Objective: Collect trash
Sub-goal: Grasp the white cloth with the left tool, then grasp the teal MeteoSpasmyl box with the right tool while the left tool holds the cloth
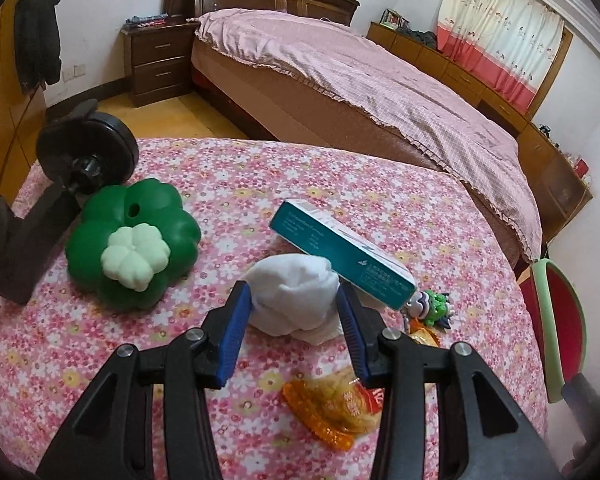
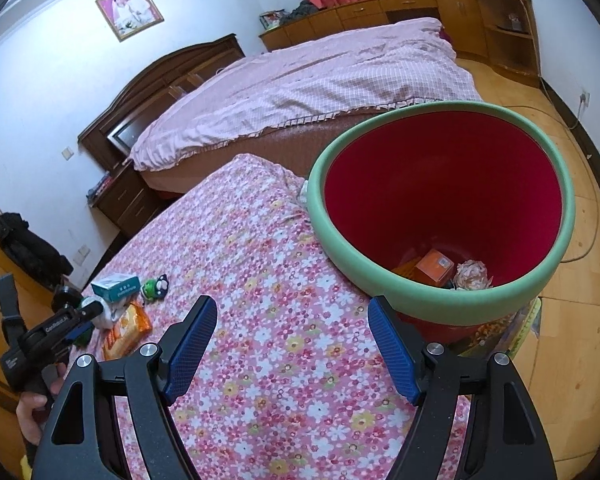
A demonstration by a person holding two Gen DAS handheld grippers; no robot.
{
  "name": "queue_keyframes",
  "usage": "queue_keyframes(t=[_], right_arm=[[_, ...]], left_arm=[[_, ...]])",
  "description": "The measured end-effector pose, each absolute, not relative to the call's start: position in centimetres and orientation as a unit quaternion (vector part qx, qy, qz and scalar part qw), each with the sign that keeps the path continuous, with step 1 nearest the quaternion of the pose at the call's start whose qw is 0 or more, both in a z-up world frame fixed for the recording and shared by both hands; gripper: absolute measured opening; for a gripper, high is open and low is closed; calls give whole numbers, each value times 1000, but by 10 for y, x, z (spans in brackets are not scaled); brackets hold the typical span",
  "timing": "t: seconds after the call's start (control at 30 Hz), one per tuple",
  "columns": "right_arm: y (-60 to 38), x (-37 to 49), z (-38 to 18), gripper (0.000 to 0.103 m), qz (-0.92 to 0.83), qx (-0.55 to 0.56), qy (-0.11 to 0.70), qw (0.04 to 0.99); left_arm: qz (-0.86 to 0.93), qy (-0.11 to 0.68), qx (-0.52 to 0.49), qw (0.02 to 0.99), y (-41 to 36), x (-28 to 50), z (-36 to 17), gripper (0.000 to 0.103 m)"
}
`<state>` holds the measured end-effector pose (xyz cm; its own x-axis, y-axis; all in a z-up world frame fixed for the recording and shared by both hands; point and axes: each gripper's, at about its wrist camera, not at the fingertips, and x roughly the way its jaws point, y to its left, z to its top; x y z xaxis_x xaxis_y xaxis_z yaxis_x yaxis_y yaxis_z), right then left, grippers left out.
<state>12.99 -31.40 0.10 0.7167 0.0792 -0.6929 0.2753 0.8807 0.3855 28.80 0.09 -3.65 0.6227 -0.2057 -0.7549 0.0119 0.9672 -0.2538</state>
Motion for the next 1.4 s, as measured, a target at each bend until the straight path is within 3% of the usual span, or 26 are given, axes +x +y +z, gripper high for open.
queue_keyframes(t=[0.1,0.23,0.3,0.93,1.4], right_arm=[[-313,132,-1,79,-54,238,375,894],[-312,133,-3,79,-51,238,378,893],[-311,133,-3,79,-49,237,379,893],[-246,156,23,79,39,165,386,907],[-145,229,19,79,142,54,415,897]], left_arm=[[-64,426,-108,896,-1,288,-40,44],[-68,424,-114,896,1,287,-42,29],[-71,421,-120,896,4,286,-41,27],[-14,375,-109,921,52,223,2,27],[77,367,-157,913,120,203,-27,27]])
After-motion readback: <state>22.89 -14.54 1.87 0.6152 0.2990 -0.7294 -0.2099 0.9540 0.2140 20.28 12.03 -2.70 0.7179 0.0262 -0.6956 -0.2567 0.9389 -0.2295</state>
